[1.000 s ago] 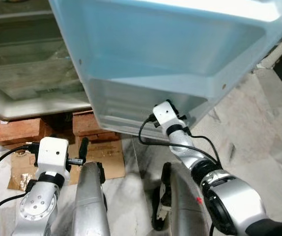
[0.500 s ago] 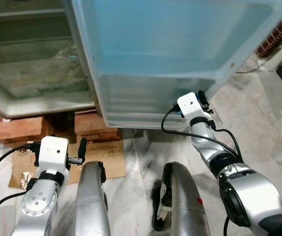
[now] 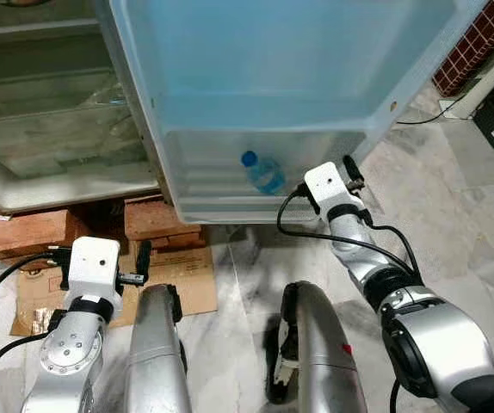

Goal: Restocking fridge

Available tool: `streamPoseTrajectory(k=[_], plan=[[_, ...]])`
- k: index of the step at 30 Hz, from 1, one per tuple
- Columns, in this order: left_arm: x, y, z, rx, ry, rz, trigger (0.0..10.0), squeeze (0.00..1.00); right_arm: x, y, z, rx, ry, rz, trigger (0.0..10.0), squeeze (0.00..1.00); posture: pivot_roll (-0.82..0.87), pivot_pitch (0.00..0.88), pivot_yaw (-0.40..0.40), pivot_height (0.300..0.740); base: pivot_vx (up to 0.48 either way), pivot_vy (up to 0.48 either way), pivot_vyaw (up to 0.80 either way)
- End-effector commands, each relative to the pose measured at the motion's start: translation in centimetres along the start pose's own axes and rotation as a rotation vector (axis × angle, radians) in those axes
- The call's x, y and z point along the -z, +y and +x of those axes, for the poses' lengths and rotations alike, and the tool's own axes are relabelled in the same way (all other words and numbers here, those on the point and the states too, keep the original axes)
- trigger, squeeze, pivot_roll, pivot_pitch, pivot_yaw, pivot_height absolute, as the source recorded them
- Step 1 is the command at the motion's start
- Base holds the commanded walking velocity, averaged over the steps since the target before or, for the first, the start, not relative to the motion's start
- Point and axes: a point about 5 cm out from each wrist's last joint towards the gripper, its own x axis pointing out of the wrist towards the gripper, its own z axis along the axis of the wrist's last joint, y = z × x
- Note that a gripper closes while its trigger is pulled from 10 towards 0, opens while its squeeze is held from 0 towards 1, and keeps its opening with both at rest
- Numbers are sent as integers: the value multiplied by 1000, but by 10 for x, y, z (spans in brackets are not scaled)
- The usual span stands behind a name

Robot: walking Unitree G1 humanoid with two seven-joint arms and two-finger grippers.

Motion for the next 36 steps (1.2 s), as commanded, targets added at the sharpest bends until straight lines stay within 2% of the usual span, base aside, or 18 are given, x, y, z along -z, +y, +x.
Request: streamPoseTrajectory(k=[1, 8, 10, 17, 18, 22, 24, 28, 32, 36], plan=[[8, 3, 0, -23, 26, 10, 10000, 0, 4, -3, -4, -20, -24, 28, 10000, 1000, 164, 212, -59, 567, 0, 0, 0], [8, -1, 8, -32, 13, 8, 10000, 0, 12, -12, -15, -55, -96, 54, 10000, 1000, 119, 176, -59, 567, 0, 0, 0], [8, -3, 13, -35, 2, -1, 10000, 0, 22, -24, -26, -29, -105, 73, 10000, 1000, 102, 155, -56, 567, 0, 0, 0], [9, -4, 17, -45, -9, -5, 10000, 0, 25, -36, -41, 0, -130, 97, 10000, 1000, 86, 126, -50, 567, 0, 0, 0], [9, -4, 19, -46, -13, -6, 10000, 0, 25, -38, -49, -2, -141, 110, 10000, 1000, 80, 115, -49, 567, 0, 0, 0], [11, -4, 23, -58, -25, -13, 10000, 0, 20, -32, -71, -39, -148, 210, 10000, 1000, 60, 78, -50, 567, 0, 0, 0], [12, -4, 24, -60, -25, -13, 10000, 0, 20, -29, -75, -57, -145, 239, 10000, 1000, 57, 73, -50, 567, 0, 0, 0], [12, -9, 31, -55, -38, -38, 10000, 0, 18, -26, -99, -79, -122, 290, 10000, 1000, 24, 35, -41, 567, 0, 0, 0], [14, -14, 36, -46, -40, -46, 10000, 0, 19, -28, -105, -78, -83, 349, 10000, 1000, 6, 23, -36, 567, 0, 0, 0], [17, -16, 41, -52, -12, -41, 10000, 0, 18, -29, -102, -99, -71, 344, 10000, 1000, -4, 18, -34, 567, 0, 0, 0]])
